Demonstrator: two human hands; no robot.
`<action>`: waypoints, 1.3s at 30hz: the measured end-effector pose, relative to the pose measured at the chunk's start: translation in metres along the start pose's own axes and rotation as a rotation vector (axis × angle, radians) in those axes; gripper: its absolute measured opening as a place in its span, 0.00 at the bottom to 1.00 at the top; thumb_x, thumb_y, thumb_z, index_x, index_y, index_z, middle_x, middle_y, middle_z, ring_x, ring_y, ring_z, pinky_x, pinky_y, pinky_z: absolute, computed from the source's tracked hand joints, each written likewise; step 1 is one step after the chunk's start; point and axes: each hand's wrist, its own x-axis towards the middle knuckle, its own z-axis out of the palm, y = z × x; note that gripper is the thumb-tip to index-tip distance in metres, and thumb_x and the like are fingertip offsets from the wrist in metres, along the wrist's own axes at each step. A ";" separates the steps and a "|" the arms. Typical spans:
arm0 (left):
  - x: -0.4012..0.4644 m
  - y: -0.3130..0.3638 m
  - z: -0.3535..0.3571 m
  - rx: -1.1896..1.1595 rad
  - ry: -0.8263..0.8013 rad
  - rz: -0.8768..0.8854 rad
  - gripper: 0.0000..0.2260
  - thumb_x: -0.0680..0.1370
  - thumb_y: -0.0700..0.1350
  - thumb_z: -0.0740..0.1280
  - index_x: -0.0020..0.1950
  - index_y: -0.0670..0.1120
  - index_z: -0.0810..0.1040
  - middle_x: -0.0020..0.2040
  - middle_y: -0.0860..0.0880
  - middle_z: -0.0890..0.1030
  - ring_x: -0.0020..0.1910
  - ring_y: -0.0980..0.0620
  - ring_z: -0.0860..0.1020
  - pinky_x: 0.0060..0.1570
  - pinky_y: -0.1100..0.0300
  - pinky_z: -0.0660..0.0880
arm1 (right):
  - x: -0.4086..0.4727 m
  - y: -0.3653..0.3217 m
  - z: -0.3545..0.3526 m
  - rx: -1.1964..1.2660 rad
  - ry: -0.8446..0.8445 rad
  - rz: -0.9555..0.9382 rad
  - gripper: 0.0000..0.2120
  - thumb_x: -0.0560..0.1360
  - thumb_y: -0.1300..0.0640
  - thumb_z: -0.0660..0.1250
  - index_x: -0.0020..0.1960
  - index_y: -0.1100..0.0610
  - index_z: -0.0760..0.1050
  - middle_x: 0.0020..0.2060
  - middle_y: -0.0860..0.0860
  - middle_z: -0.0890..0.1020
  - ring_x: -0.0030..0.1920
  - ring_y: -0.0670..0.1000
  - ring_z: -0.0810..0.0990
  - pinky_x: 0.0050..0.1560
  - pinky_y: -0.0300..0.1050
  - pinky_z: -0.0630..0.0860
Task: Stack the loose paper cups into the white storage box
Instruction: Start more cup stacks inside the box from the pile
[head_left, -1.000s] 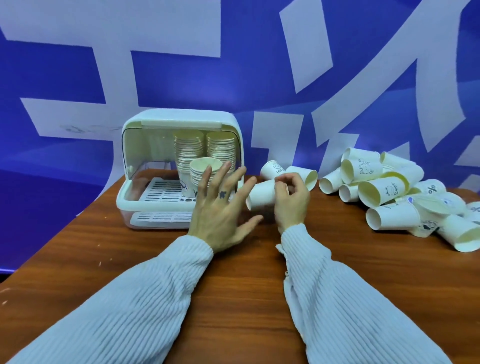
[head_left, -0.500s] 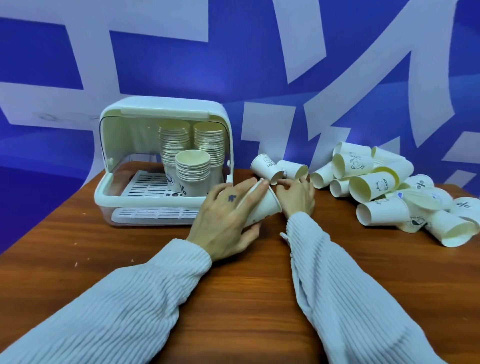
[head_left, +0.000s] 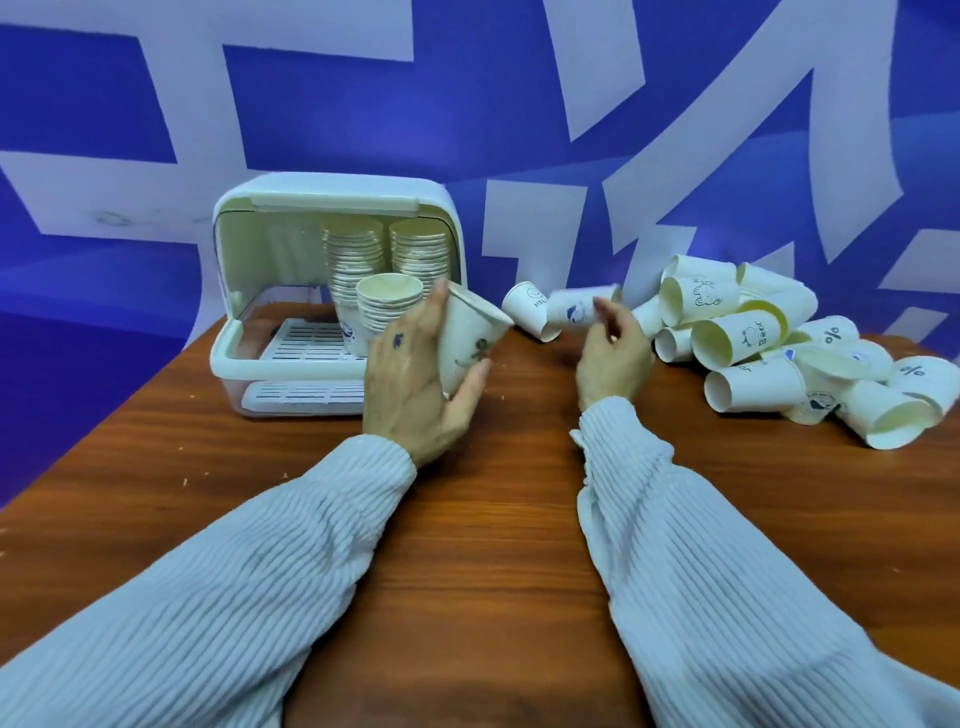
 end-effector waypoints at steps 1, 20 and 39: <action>0.003 -0.002 -0.007 -0.085 0.029 -0.117 0.38 0.78 0.54 0.67 0.83 0.48 0.51 0.72 0.41 0.72 0.65 0.41 0.73 0.65 0.46 0.69 | -0.009 -0.019 -0.002 0.097 -0.009 -0.042 0.14 0.79 0.57 0.66 0.60 0.43 0.80 0.52 0.44 0.86 0.53 0.45 0.82 0.59 0.45 0.79; 0.003 -0.032 -0.054 -0.196 0.283 -0.561 0.36 0.80 0.54 0.62 0.82 0.54 0.45 0.76 0.42 0.69 0.65 0.40 0.76 0.62 0.38 0.74 | -0.036 -0.139 0.076 -0.358 -0.647 -0.784 0.17 0.77 0.58 0.67 0.62 0.45 0.84 0.58 0.48 0.86 0.61 0.55 0.83 0.62 0.56 0.79; 0.057 -0.049 -0.058 -0.287 0.279 -0.541 0.34 0.72 0.51 0.77 0.73 0.53 0.63 0.66 0.47 0.76 0.61 0.45 0.77 0.59 0.50 0.77 | -0.085 -0.030 0.056 -0.096 -0.401 -0.587 0.25 0.82 0.47 0.57 0.78 0.50 0.68 0.71 0.48 0.77 0.72 0.47 0.71 0.74 0.52 0.68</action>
